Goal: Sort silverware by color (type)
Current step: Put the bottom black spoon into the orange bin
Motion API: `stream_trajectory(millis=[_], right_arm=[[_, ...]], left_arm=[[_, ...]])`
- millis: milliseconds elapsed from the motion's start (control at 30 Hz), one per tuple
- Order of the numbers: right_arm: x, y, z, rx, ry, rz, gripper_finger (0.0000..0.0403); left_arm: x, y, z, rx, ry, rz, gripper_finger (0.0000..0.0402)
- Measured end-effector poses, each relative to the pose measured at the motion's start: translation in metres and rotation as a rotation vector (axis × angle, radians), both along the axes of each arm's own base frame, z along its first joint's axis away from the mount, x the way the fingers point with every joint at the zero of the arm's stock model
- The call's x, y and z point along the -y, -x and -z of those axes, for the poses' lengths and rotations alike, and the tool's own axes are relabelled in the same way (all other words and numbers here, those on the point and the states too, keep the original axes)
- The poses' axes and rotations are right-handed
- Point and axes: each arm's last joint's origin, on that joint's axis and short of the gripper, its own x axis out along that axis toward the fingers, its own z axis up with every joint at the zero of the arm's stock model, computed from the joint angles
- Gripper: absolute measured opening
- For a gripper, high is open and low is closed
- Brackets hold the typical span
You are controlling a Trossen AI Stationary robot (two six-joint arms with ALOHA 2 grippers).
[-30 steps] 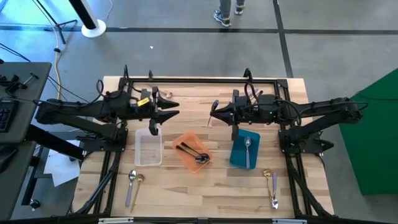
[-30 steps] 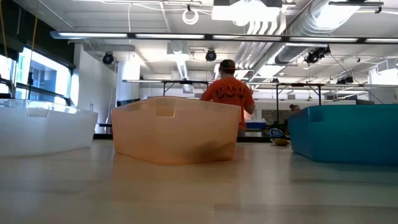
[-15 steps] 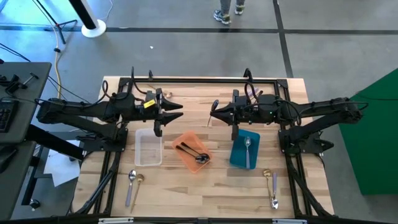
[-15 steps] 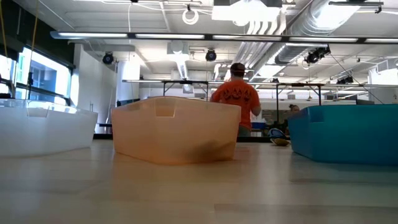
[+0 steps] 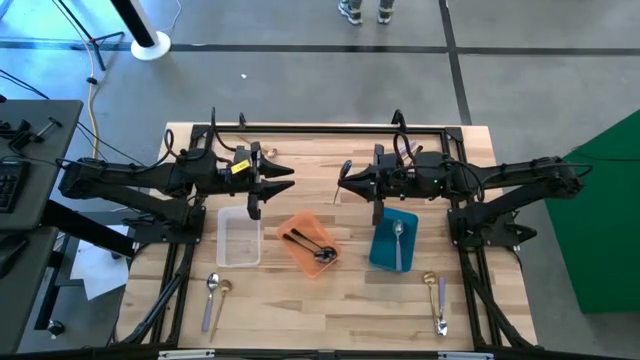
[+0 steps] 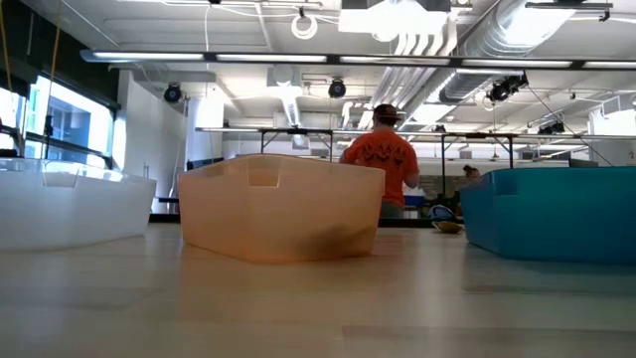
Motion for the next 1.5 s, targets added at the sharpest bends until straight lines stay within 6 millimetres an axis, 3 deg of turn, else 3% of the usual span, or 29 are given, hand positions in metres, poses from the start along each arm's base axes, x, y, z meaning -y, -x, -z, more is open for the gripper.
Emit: stream_trajectory(millis=[267,467,800,933,1167,1500], right_arm=[[-0.001,-0.002,0.002,-0.008,0.0,-0.008,0.0],[-0.002,-0.014,0.014,-0.061,-0.005,-0.02,0.0],[-0.015,-0.055,0.062,-0.243,-0.161,-0.157,0.0],[-0.023,-0.078,0.064,-0.318,-0.212,-0.155,0.0],[-0.031,-0.115,0.071,-0.522,-0.252,-0.041,0.0],[-0.032,-0.131,0.101,-0.687,-0.441,0.11,0.0]], left_arm=[[-0.002,0.002,-0.002,0.006,-0.026,-0.011,0.0138],[-0.003,0.004,-0.008,0.059,-0.061,-0.066,0.0138],[-0.004,0.008,-0.024,0.212,-0.087,-0.09,0.0138],[-0.004,0.008,-0.023,0.204,-0.099,-0.093,0.0138],[-0.004,0.009,-0.024,0.196,-0.189,-0.106,0.0138],[-0.004,0.01,-0.024,0.197,-0.19,-0.106,0.0138]])
